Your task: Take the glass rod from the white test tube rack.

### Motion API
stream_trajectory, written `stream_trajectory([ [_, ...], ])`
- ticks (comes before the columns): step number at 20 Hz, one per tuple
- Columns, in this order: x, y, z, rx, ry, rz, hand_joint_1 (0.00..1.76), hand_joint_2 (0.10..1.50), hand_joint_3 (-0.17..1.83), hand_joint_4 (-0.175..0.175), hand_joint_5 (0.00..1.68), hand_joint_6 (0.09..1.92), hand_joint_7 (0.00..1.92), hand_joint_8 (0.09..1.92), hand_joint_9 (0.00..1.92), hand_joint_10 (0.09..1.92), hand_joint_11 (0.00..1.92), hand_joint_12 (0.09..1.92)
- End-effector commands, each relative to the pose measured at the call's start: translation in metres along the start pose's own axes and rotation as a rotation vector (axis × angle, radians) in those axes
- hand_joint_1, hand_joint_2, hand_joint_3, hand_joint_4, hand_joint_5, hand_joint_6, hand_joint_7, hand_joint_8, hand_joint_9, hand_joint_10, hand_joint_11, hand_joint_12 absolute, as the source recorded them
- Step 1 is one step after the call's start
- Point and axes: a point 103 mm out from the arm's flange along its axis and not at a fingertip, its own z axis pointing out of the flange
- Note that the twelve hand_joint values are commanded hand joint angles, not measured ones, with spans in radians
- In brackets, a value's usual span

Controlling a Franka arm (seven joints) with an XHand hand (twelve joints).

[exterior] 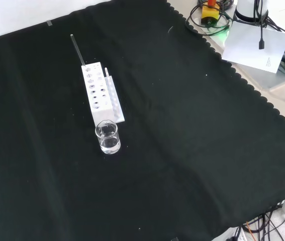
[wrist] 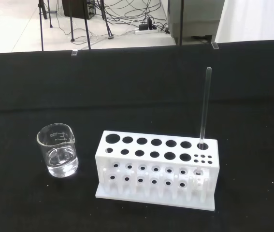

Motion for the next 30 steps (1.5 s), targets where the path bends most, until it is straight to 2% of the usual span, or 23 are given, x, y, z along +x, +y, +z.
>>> stream_trajectory([
  [1,-0.001,0.0,0.0,-0.01,-0.006,0.002,0.69,0.74,0.7,-0.145,0.23,0.17,0.27,0.61,0.33,0.77,0.35,1.15],
  [2,-0.002,0.0,0.0,-0.011,-0.001,0.004,0.62,0.77,0.66,-0.141,0.12,0.09,0.13,0.55,0.16,0.77,0.17,1.22],
  [3,-0.003,0.0,0.0,-0.011,0.003,0.006,0.59,0.79,0.63,-0.139,0.06,0.09,0.06,0.51,0.08,0.77,0.08,1.26],
  [5,-0.004,0.0,0.0,-0.01,0.003,0.007,0.57,0.8,0.61,-0.138,0.02,0.09,0.01,0.49,0.02,0.77,0.02,1.29],
  [11,-0.004,0.002,0.002,-0.006,0.0,0.004,0.56,0.81,0.59,-0.138,0.02,0.09,0.0,0.5,0.0,0.78,0.0,1.31],
  [16,0.002,0.015,0.005,-0.003,-0.018,-0.015,0.56,0.82,0.58,-0.138,0.03,0.09,0.0,0.53,0.0,0.82,0.0,1.34],
  [19,0.001,0.029,0.005,0.007,-0.023,-0.03,0.56,0.82,0.58,-0.137,0.03,0.09,0.0,0.55,0.01,0.84,0.0,1.36],
  [23,-0.003,0.05,0.011,0.016,0.01,-0.031,0.56,0.83,0.57,-0.136,0.04,0.09,0.0,0.57,0.02,0.86,0.0,1.39],
  [30,-0.011,0.097,0.01,0.017,0.002,-0.035,0.56,0.83,0.57,-0.135,0.05,0.09,0.0,0.63,0.03,0.87,0.0,1.42],
])
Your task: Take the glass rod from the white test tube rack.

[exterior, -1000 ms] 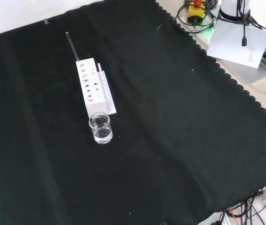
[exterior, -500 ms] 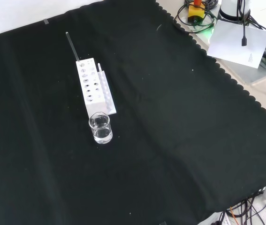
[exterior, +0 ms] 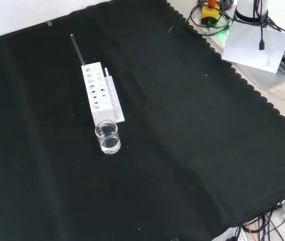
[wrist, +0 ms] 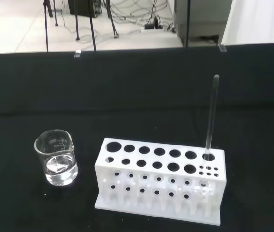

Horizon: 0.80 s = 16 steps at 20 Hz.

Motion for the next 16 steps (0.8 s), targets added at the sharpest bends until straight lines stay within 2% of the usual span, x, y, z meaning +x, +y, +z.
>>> stream_trajectory([
  [1,-0.012,0.062,0.001,0.001,-0.002,-0.008,0.56,0.83,0.57,-0.135,0.05,0.09,0.0,0.63,0.04,0.88,0.0,1.42],
  [7,-0.024,0.101,0.017,0.015,0.017,-0.003,0.56,0.83,0.57,-0.134,0.05,0.09,0.0,0.66,0.04,0.88,0.0,1.42],
  [12,-0.031,0.124,0.03,0.039,0.012,-0.023,0.56,0.83,0.57,-0.134,0.06,0.09,0.0,0.68,0.04,0.88,0.0,1.43],
  [16,-0.041,0.145,0.037,0.05,0.021,-0.013,0.56,0.83,0.57,-0.135,0.06,0.09,0.0,0.68,0.04,0.88,0.0,1.43],
])
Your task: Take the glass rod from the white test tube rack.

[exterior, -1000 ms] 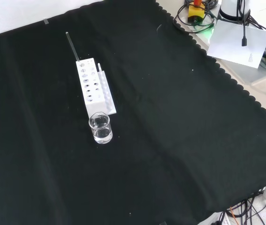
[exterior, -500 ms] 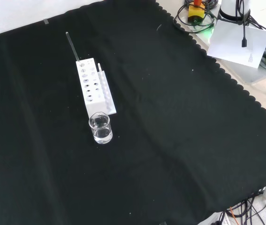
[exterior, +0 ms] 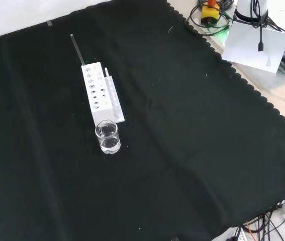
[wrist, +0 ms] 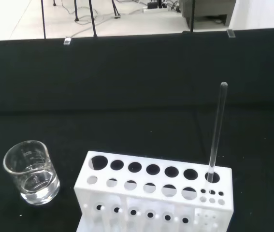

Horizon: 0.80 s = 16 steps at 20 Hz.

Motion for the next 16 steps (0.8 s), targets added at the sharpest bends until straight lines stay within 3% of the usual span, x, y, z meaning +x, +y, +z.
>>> stream_trajectory([
  [1,-0.022,0.044,0.005,-0.004,0.009,-0.003,0.55,0.83,0.57,-0.135,0.06,0.09,0.0,0.68,0.04,0.88,0.0,1.43],
  [16,-0.063,0.102,0.033,0.034,-0.001,-0.003,0.55,0.84,0.57,-0.137,0.07,0.09,0.0,0.74,0.04,0.89,0.0,1.43],
])
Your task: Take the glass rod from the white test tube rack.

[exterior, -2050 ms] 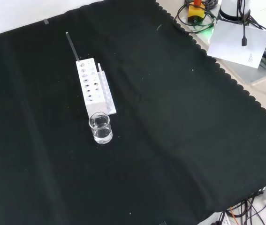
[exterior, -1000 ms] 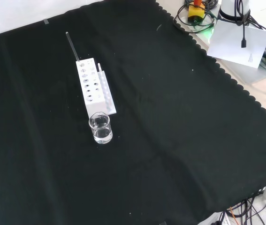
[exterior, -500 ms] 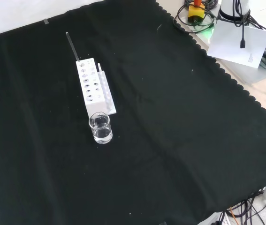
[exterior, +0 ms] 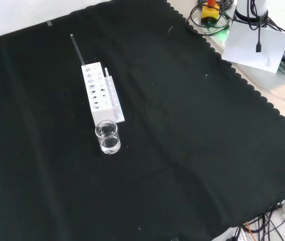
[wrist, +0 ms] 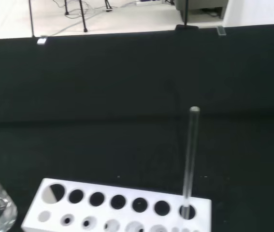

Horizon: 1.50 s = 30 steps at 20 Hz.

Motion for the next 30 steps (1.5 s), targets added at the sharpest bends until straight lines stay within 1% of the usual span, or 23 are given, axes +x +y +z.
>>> stream_trajectory([
  [1,-0.018,0.026,0.018,0.023,0.004,-0.018,0.55,0.84,0.57,-0.137,0.07,0.09,0.0,0.74,0.04,0.89,0.0,1.43],
  [3,-0.019,0.03,0.027,0.046,-0.001,-0.012,0.55,0.84,0.57,-0.138,0.07,0.09,0.0,0.76,0.05,0.89,0.0,1.43],
  [6,-0.016,0.035,0.039,0.061,0.002,-0.023,0.55,0.84,0.57,-0.138,0.08,0.09,0.0,0.77,0.05,0.89,0.0,1.44],
  [11,-0.018,0.045,0.046,0.062,0.018,-0.018,0.55,0.84,0.57,-0.138,0.08,0.09,0.0,0.78,0.06,0.9,0.0,1.44],
  [17,-0.019,0.053,0.06,0.072,0.014,-0.019,0.55,0.85,0.57,-0.138,0.08,0.09,0.0,0.8,0.08,0.9,0.0,1.46],
  [23,-0.019,0.058,0.082,0.098,0.013,-0.019,0.55,0.85,0.56,-0.139,0.09,0.09,0.0,0.84,0.17,0.93,0.07,1.48],
  [28,-0.024,0.058,0.101,0.117,0.014,-0.013,0.55,0.85,0.57,-0.14,0.1,0.09,0.03,0.88,0.26,0.94,0.15,1.47],
  [30,-0.026,0.06,0.108,0.125,-0.005,-0.01,0.55,0.85,0.57,-0.14,0.1,0.09,0.05,0.88,0.28,0.94,0.15,1.47],
])
